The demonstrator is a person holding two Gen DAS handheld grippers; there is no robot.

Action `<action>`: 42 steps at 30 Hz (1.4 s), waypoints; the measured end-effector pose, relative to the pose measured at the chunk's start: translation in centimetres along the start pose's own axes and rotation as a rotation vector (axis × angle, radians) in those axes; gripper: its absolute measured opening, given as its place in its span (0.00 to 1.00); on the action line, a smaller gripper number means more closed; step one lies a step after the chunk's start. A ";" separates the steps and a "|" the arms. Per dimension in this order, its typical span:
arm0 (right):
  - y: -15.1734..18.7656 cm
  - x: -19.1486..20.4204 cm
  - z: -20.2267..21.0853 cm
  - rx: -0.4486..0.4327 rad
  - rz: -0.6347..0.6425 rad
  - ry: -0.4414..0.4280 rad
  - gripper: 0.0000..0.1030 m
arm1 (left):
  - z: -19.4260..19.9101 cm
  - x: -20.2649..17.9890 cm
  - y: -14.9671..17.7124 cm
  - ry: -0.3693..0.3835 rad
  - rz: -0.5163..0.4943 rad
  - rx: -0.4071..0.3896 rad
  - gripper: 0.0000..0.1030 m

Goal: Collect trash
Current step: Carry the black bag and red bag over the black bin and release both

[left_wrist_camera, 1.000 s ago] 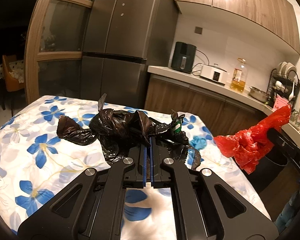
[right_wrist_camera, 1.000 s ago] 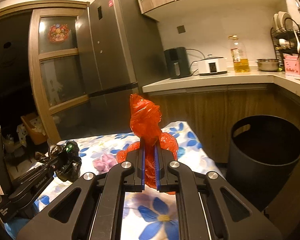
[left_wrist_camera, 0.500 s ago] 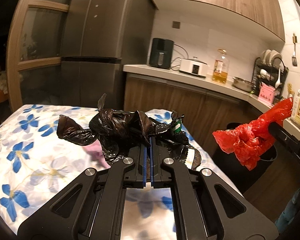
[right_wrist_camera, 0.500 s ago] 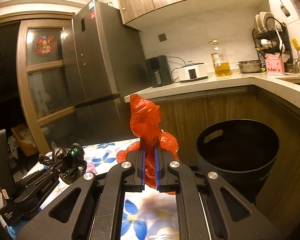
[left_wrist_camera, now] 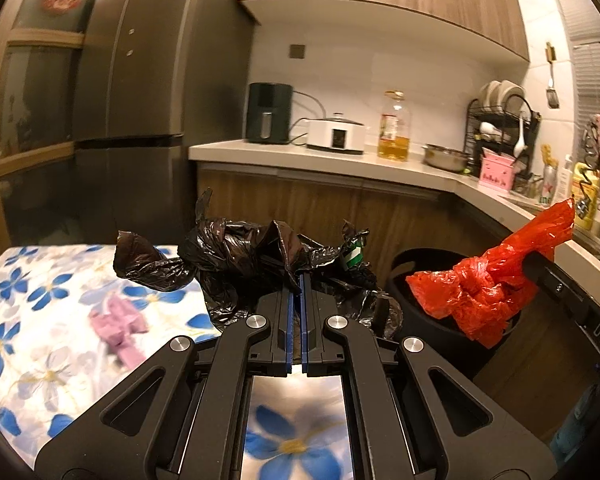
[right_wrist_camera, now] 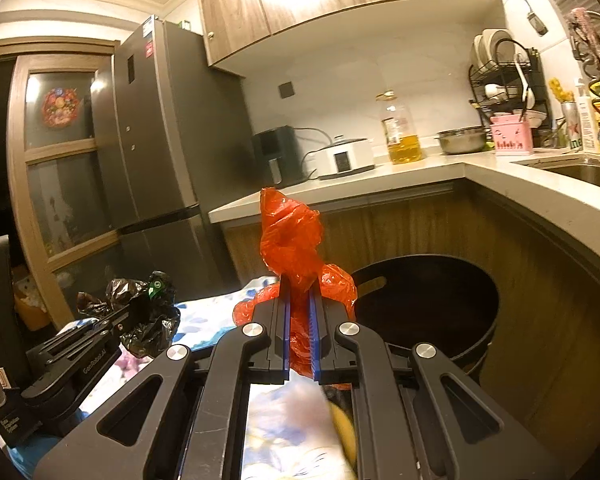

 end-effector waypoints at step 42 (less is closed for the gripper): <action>-3.2 -10.1 -4.1 -0.027 -0.060 0.156 0.17 | -10.6 -14.7 -2.7 0.221 -0.134 0.063 0.02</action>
Point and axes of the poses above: each gripper's, at about its wrist camera, not at the fingertips, and z roughly against the way its jaws point, x to its left, y to its underside, the point moved 6 cm from there along -z, roughly the way its jaws point, and after that the axes turned 10 degrees about x, right-handed, at the moved point
